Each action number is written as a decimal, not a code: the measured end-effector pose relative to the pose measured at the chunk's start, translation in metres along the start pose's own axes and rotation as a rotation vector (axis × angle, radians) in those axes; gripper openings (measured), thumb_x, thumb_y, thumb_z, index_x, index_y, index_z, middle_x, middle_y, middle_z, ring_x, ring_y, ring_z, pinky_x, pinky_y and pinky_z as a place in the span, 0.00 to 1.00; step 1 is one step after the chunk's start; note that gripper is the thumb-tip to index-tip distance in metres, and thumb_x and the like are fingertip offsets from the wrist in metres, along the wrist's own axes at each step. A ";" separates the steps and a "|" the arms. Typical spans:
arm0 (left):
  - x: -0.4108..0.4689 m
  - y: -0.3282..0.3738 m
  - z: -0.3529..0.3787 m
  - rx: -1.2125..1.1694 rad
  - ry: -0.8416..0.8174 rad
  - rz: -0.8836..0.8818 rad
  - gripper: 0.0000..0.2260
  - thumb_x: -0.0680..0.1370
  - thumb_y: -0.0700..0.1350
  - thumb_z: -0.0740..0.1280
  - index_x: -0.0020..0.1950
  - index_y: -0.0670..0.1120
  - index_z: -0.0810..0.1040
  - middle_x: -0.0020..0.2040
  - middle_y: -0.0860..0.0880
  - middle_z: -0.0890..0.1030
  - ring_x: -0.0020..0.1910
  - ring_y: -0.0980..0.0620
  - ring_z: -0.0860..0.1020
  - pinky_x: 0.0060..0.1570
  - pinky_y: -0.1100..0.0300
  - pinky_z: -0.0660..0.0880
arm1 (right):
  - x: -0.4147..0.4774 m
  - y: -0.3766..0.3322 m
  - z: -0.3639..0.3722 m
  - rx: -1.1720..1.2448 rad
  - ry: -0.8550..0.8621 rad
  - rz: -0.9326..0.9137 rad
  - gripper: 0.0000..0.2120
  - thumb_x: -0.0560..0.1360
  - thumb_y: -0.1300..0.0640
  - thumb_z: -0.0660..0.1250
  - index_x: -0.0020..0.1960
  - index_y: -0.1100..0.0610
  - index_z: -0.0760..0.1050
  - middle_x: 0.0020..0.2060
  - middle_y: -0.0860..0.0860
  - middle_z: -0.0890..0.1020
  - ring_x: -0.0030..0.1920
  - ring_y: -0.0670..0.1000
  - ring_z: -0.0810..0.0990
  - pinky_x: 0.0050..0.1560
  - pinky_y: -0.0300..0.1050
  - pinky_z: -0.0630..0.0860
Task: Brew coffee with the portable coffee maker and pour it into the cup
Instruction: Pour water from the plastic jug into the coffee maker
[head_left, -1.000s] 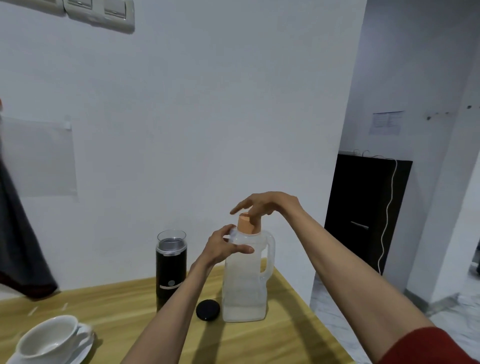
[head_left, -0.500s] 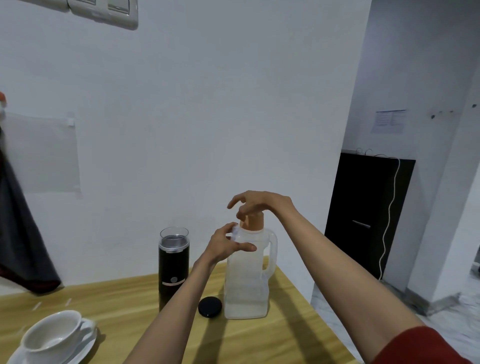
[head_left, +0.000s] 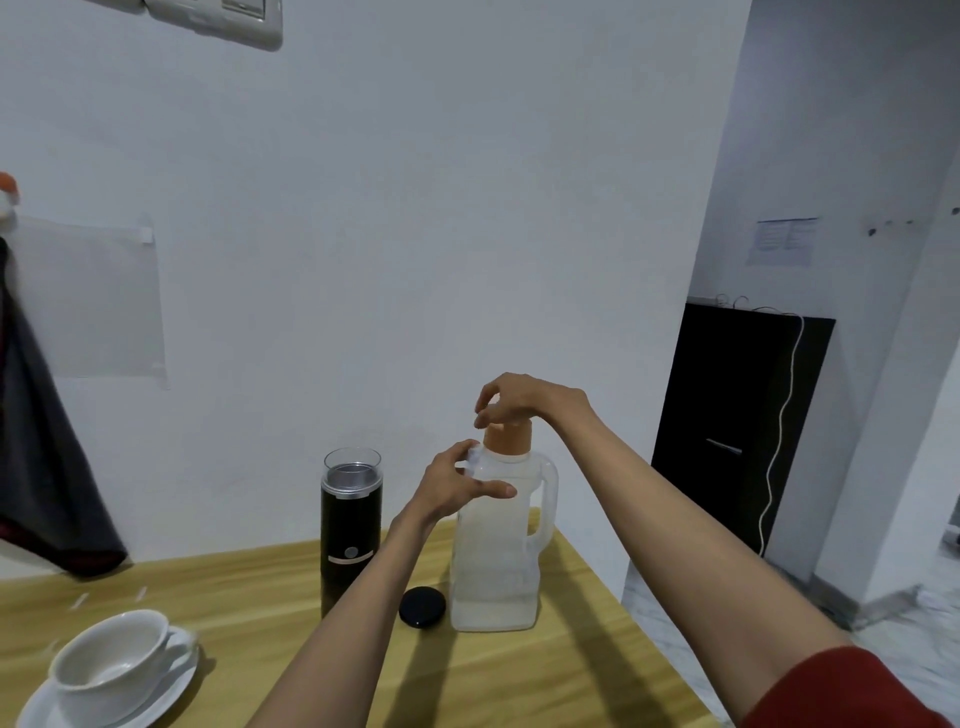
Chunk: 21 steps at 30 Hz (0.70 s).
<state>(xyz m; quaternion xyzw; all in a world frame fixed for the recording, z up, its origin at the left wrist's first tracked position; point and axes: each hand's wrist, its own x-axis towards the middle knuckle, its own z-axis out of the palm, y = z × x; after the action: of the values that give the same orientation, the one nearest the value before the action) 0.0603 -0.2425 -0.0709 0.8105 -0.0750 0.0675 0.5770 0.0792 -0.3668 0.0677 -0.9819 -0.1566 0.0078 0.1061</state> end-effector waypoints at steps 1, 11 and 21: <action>0.000 0.000 0.000 -0.002 0.000 -0.001 0.44 0.64 0.52 0.83 0.75 0.48 0.68 0.72 0.47 0.73 0.67 0.45 0.74 0.67 0.46 0.72 | 0.000 0.003 0.002 -0.055 0.034 0.034 0.18 0.75 0.44 0.69 0.62 0.49 0.78 0.58 0.48 0.79 0.58 0.54 0.77 0.60 0.54 0.77; -0.001 -0.002 0.000 -0.006 -0.002 -0.003 0.45 0.63 0.53 0.83 0.76 0.49 0.67 0.73 0.48 0.72 0.68 0.45 0.74 0.67 0.47 0.72 | 0.001 0.004 0.004 -0.071 0.005 0.008 0.21 0.74 0.44 0.71 0.65 0.48 0.75 0.62 0.49 0.75 0.61 0.54 0.75 0.61 0.53 0.75; 0.000 -0.003 -0.001 0.016 -0.007 0.009 0.44 0.64 0.53 0.82 0.76 0.48 0.67 0.72 0.47 0.72 0.67 0.45 0.74 0.67 0.46 0.73 | -0.003 0.016 -0.021 0.159 0.162 -0.076 0.16 0.72 0.52 0.70 0.60 0.48 0.79 0.56 0.51 0.77 0.56 0.55 0.77 0.53 0.52 0.81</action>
<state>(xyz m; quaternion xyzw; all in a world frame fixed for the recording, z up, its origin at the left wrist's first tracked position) 0.0603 -0.2409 -0.0731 0.8150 -0.0801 0.0678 0.5699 0.0829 -0.3872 0.0846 -0.9612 -0.1833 -0.0632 0.1962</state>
